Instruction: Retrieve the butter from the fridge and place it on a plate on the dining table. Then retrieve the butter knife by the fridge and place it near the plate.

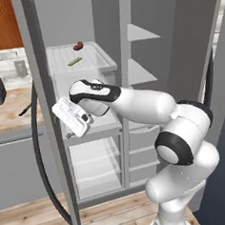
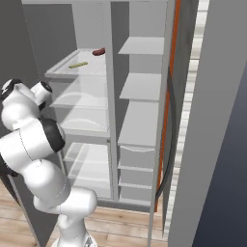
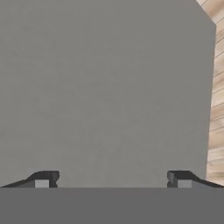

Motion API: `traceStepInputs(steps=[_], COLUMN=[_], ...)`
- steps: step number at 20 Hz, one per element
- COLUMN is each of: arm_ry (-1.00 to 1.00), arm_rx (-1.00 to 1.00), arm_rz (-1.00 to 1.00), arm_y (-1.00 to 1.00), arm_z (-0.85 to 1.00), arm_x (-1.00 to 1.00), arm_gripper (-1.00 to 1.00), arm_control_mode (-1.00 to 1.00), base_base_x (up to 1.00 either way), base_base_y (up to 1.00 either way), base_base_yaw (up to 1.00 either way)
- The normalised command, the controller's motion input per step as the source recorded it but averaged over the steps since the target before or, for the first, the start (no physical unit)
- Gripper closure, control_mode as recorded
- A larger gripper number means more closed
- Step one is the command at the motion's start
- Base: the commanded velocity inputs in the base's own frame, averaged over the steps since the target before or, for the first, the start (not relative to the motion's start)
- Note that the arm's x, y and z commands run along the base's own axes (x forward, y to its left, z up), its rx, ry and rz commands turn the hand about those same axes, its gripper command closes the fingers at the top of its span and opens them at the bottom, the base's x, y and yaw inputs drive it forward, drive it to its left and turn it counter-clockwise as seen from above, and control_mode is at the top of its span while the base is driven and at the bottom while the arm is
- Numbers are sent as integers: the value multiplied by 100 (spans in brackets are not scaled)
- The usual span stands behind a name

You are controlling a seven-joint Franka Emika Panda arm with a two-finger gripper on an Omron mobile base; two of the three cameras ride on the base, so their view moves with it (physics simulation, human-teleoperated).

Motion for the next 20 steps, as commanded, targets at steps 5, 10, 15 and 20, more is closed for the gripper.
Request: traceStepInputs(steps=[5,10,15,20], arm_ry=[-5,-14,-24,-26], arm_rx=[-45,-34,-17,-1], arm_rz=[0,9,30,54], arm_y=[-56,-97,-100,-88], arm_z=[2,7,3,-6], arm_x=[-11,-52,-77,-87], arm_gripper=[-100,-100,-100,-100], arm_control_mode=[-100,-100,-100,-100], base_base_x=[0,0,0,0], base_base_y=[0,0,0,0], base_base_yaw=[0,0,0,0])
